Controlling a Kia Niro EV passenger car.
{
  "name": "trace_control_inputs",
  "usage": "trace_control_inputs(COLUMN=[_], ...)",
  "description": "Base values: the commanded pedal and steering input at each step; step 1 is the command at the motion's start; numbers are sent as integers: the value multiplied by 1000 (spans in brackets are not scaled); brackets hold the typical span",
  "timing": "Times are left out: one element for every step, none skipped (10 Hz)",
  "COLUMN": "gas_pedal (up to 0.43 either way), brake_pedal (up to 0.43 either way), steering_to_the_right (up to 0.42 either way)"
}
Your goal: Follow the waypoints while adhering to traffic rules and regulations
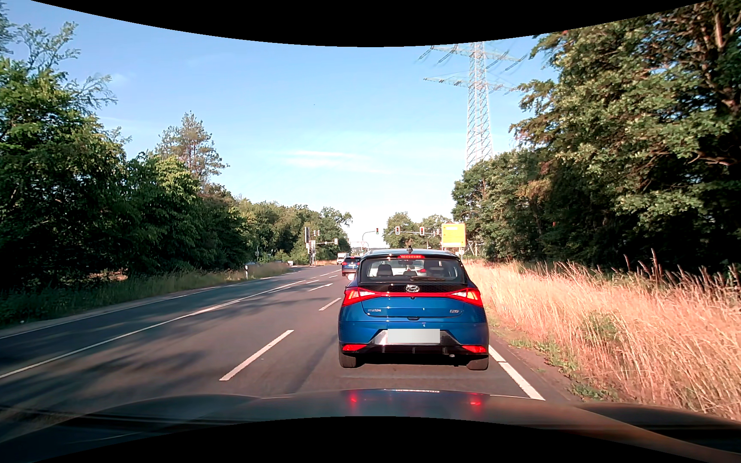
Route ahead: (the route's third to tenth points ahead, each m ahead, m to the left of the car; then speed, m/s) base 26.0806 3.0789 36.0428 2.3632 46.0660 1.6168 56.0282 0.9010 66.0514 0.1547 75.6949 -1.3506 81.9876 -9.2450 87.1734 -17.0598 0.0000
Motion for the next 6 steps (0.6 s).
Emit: trace_control_inputs(gas_pedal=[0,0,0,0,0,0], brake_pedal=[244,244,244,244,244,244], steering_to_the_right=[-2,-2,-2,-2,-3,-2])
